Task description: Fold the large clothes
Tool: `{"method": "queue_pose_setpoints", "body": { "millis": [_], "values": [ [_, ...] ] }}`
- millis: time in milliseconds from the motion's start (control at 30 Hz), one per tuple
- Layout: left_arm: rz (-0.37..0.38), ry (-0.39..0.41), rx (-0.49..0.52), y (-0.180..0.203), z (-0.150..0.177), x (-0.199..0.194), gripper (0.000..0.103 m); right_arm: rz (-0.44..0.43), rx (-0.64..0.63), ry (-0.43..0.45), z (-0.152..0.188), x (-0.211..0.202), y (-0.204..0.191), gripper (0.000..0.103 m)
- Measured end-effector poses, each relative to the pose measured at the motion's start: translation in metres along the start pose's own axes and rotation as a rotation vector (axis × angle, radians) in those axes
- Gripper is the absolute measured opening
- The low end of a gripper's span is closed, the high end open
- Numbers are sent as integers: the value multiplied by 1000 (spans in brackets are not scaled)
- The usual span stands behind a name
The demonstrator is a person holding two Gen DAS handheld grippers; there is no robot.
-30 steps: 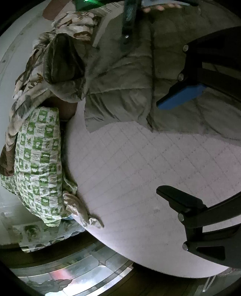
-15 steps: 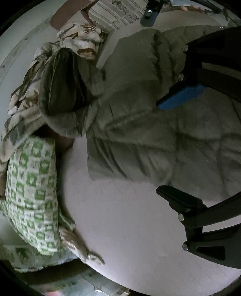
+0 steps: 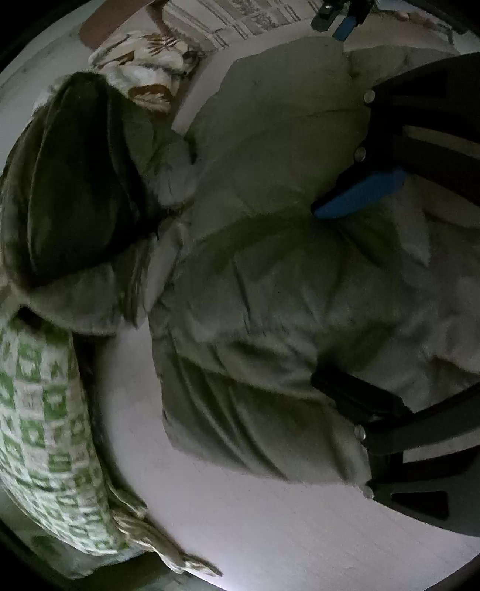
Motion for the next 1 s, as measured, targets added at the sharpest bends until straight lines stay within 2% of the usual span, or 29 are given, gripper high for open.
{"method": "queue_pose_setpoints", "body": {
  "millis": [33,67,100,133,167,267,333,433,500,600,667,733,833,900,967,1000],
  "values": [
    [7,-1,-6,3,0,2,59,-10,15,-2,0,4,1,103],
    [20,-6,-21,5,-1,3,51,-22,32,-3,0,8,3,103],
    [15,-1,-26,7,-2,3,49,-35,48,-9,1,14,4,103],
    [10,8,-19,8,-3,1,39,-38,52,-14,3,17,2,100],
    [3,19,-3,10,-3,-2,30,-34,52,-15,4,19,3,89],
    [8,65,40,13,-6,-18,22,11,14,-2,6,18,-4,62],
    [39,76,32,7,-8,-31,21,40,-30,14,6,13,-11,50],
    [73,113,26,-5,-4,-59,21,36,-66,12,11,4,-22,43],
    [79,132,34,-15,2,-77,21,9,-89,9,17,-4,-33,43],
    [69,119,28,-33,17,-86,22,1,-141,5,30,-12,-47,43],
    [39,91,42,-44,31,-78,22,-3,-139,-18,41,-9,-50,43],
    [-12,59,70,-52,43,-60,23,41,-176,-42,55,2,-51,43],
    [-32,66,76,-58,51,-41,31,87,-188,-69,64,21,-46,42],
    [-28,84,75,-58,51,-38,32,97,-185,-79,67,30,-42,48],
    [-20,90,74,-59,50,-41,33,105,-163,-75,67,28,-39,70],
    [-17,94,76,-59,49,-44,34,109,-161,-69,67,25,-38,72]
  ]
}}
Point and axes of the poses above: each gripper's, at about its wrist camera, not at the fingertips, and x roughly the way its jaws point, y to its right, z to its underside, the point moved 6 cm from there along x, roughly the way its jaws point, and after that the axes turned 1 degree about -x, right-handed, at the moved point
